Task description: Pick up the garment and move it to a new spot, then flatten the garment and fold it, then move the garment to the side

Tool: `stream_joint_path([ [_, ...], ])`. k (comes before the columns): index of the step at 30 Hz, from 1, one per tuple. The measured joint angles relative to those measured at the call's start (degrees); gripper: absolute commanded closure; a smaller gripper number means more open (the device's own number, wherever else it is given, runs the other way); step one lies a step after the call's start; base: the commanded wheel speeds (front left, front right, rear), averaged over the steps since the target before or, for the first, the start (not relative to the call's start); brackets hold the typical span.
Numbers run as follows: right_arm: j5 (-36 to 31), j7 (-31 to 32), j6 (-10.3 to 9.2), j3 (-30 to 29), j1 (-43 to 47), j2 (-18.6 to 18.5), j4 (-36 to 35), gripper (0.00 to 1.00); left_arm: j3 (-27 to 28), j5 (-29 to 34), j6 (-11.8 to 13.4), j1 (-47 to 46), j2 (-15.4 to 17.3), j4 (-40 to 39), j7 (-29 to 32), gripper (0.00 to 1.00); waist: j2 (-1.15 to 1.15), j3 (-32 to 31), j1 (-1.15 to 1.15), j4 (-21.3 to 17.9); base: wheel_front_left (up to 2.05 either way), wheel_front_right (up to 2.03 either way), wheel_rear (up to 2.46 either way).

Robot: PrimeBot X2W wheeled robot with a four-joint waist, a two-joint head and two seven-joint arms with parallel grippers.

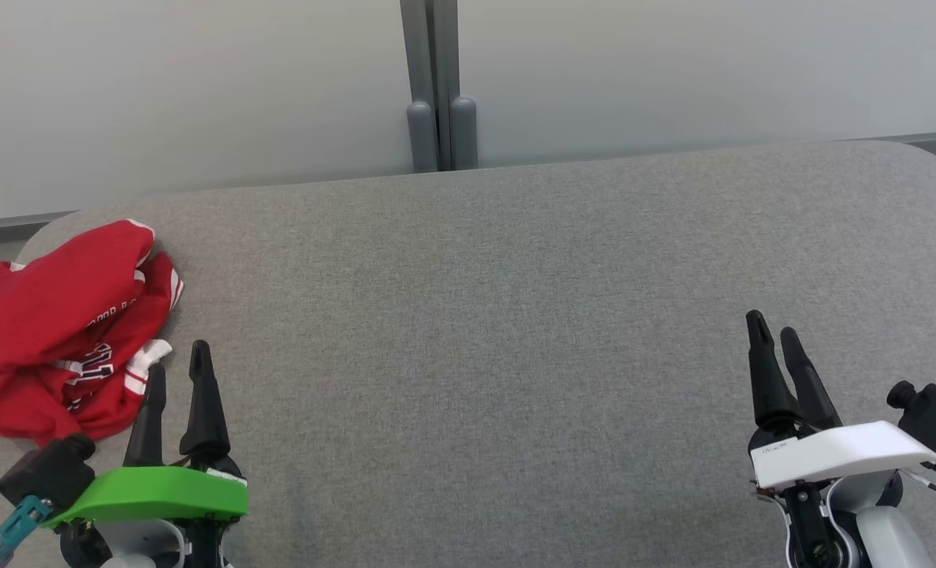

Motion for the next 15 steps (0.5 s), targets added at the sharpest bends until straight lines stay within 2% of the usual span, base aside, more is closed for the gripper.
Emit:
stream_joint_path([
  [15,-10.20,-2.27,0.00,0.83,0.25,-0.11,-0.77,0.00,-0.94,10.35,0.25,-0.02,0.07,-0.02,-2.31,0.00,0.00,-0.01,0.00,0.09,0.00,0.00,0.00],
])
